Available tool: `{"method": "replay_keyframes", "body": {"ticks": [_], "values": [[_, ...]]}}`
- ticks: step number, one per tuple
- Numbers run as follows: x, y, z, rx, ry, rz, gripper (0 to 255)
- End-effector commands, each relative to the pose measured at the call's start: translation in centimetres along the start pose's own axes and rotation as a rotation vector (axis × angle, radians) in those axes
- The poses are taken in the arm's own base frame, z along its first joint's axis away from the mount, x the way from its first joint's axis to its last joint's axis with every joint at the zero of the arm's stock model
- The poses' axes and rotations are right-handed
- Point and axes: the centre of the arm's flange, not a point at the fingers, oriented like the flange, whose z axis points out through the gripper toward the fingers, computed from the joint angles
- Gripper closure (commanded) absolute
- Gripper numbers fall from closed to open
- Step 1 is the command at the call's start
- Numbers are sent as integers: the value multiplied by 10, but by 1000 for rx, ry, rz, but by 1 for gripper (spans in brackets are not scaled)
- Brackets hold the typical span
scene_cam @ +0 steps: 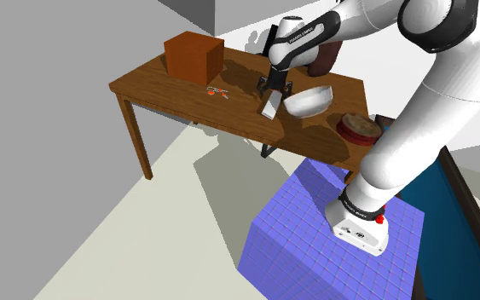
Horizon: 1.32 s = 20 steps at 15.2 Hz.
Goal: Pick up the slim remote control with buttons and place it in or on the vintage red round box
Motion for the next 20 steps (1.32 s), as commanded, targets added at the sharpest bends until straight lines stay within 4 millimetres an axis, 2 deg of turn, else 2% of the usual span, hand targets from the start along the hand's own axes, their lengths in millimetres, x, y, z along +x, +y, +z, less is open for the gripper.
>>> {"method": "replay_keyframes", "body": {"ticks": [1,4,5,14,20], "values": [[-5,3,9,-32,-40,-1,0],[-5,3,9,-32,-40,-1,0],[-8,3,9,-32,-40,-1,255],[-5,3,9,-32,-40,-1,255],[-4,3,-22,-32,-40,-1,255]]}}
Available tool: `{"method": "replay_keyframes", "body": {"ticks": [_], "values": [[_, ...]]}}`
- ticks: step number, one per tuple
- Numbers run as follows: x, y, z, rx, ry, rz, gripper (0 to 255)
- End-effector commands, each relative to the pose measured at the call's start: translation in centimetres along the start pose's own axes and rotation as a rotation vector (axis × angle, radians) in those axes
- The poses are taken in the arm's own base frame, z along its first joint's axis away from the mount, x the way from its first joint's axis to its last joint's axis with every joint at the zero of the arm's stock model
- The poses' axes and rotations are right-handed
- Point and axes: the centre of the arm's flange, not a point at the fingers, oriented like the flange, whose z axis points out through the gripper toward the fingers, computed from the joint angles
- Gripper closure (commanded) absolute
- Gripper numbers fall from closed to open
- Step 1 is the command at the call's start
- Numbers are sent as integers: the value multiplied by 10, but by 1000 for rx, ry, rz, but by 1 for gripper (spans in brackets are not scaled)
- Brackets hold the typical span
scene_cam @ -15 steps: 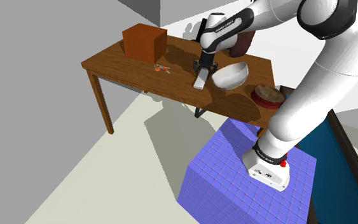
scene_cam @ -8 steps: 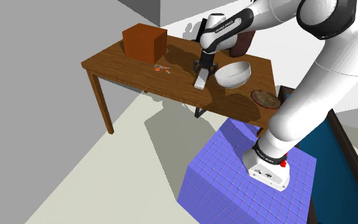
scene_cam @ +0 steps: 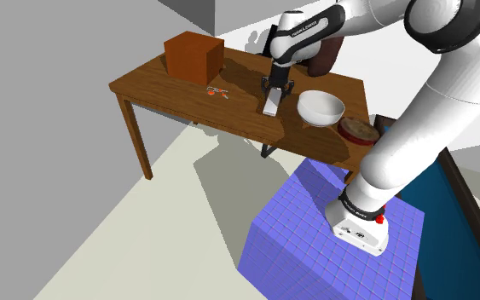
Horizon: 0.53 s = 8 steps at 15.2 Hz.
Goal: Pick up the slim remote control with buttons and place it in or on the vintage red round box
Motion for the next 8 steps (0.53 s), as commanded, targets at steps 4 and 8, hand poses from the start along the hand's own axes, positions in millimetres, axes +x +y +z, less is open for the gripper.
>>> {"method": "replay_keyframes", "body": {"ticks": [4,8], "values": [[0,0,-26,0,0,0,255],[0,0,-47,0,0,0,255]]}}
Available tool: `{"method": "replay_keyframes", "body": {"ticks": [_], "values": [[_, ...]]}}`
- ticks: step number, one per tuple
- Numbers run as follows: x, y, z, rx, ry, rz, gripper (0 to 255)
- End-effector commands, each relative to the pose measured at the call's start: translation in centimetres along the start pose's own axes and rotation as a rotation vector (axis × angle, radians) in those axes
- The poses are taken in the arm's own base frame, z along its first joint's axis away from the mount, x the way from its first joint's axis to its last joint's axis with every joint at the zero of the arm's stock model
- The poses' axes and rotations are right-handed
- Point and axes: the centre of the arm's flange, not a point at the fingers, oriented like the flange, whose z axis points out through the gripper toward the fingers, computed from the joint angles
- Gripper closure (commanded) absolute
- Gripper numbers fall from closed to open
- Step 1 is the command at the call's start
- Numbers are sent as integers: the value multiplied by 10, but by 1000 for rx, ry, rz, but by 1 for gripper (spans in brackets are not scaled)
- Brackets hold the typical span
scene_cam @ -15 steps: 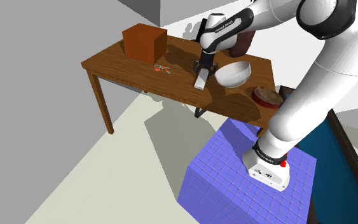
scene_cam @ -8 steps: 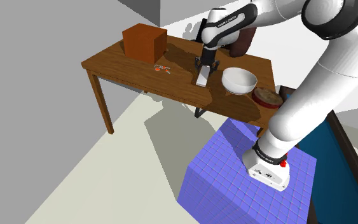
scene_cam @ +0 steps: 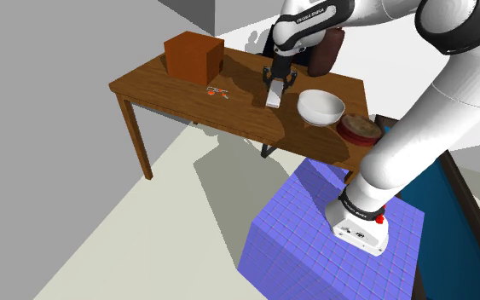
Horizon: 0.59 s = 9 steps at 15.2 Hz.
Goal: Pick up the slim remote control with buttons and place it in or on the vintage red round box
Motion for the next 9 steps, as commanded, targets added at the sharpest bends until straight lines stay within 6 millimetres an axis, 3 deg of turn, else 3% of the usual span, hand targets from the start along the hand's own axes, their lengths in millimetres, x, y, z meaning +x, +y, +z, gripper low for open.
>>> {"method": "replay_keyframes", "body": {"ticks": [1,9], "values": [[0,0,-10,0,0,0,255],[0,1,-53,0,0,0,255]]}}
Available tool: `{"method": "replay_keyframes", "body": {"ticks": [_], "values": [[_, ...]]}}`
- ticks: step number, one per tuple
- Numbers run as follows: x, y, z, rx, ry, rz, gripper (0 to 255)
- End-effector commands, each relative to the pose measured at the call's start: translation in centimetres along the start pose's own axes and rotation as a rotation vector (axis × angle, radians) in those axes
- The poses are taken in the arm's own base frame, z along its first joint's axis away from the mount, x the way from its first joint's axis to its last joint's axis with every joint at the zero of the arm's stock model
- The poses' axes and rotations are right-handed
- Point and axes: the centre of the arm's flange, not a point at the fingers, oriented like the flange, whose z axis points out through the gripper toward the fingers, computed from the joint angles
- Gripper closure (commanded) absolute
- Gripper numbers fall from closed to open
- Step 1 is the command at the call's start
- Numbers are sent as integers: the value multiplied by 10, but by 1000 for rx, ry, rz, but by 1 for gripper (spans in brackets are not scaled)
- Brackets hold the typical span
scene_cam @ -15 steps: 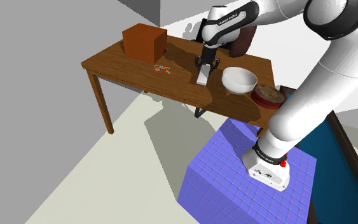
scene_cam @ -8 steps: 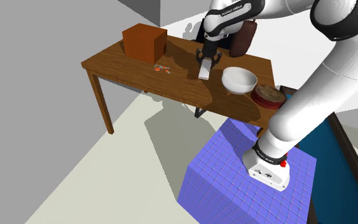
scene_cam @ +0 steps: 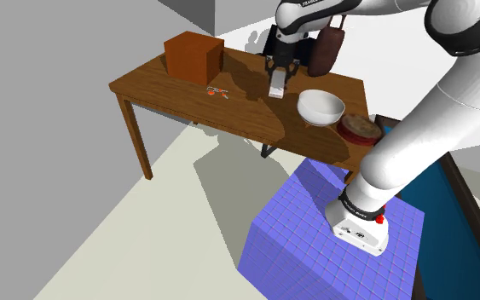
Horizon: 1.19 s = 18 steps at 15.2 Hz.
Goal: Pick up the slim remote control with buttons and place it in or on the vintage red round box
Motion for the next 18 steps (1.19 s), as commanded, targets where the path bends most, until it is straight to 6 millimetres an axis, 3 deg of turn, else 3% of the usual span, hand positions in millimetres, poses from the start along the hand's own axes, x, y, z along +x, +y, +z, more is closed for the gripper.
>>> {"method": "replay_keyframes", "body": {"ticks": [1,18], "values": [[1,1,-6,0,0,0,255],[-51,219,-5,0,0,0,255]]}}
